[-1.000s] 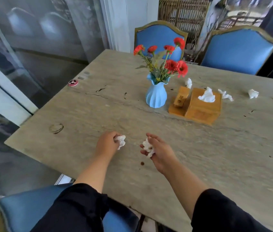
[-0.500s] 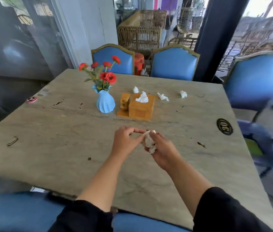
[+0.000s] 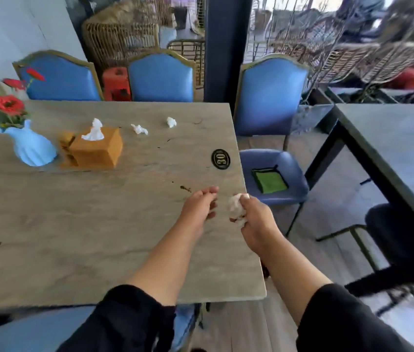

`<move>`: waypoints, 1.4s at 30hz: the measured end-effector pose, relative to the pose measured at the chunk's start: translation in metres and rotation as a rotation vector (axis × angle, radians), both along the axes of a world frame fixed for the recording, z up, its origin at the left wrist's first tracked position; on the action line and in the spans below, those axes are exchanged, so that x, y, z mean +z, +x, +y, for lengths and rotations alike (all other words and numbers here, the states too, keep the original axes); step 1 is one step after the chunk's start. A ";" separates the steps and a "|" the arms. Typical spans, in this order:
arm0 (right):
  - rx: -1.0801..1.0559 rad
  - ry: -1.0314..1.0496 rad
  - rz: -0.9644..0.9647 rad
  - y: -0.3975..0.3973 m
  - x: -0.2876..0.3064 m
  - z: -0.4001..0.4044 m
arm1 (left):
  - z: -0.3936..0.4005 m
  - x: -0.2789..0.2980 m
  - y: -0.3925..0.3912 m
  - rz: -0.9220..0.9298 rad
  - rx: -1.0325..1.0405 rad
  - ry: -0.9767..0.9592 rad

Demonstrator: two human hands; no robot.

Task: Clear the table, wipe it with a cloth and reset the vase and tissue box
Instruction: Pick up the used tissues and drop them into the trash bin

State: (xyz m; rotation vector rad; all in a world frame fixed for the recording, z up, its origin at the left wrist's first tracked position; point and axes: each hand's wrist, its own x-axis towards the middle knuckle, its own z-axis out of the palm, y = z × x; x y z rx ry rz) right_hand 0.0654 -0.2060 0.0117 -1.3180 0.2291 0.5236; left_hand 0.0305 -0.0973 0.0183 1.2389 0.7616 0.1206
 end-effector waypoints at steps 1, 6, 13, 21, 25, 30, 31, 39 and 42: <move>-0.007 -0.014 -0.027 0.005 -0.004 -0.012 | -0.015 -0.005 0.009 0.016 -0.003 -0.062; -0.016 -0.187 -0.272 0.042 -0.015 -0.047 | -0.075 -0.029 0.058 0.053 -0.034 -0.508; 0.202 -0.619 -0.562 0.121 -0.056 -0.076 | -0.103 -0.055 0.142 -0.008 -0.149 -0.850; 0.198 -0.513 -0.334 0.210 -0.078 -0.103 | -0.111 -0.092 0.220 0.056 0.083 -0.611; 0.228 -0.460 -0.135 0.241 -0.112 -0.115 | -0.128 -0.127 0.241 0.123 0.155 -0.425; 0.320 -0.472 0.081 0.273 -0.174 -0.136 | -0.140 -0.187 0.252 0.347 0.210 -0.248; 0.359 -0.479 0.110 0.279 -0.189 -0.140 | -0.143 -0.199 0.253 0.391 0.224 -0.235; 0.562 -0.591 0.282 0.317 -0.298 -0.161 | -0.159 -0.303 0.267 0.617 0.341 -0.157; 0.615 -0.626 0.286 0.325 -0.328 -0.159 | -0.160 -0.330 0.271 0.639 0.340 -0.165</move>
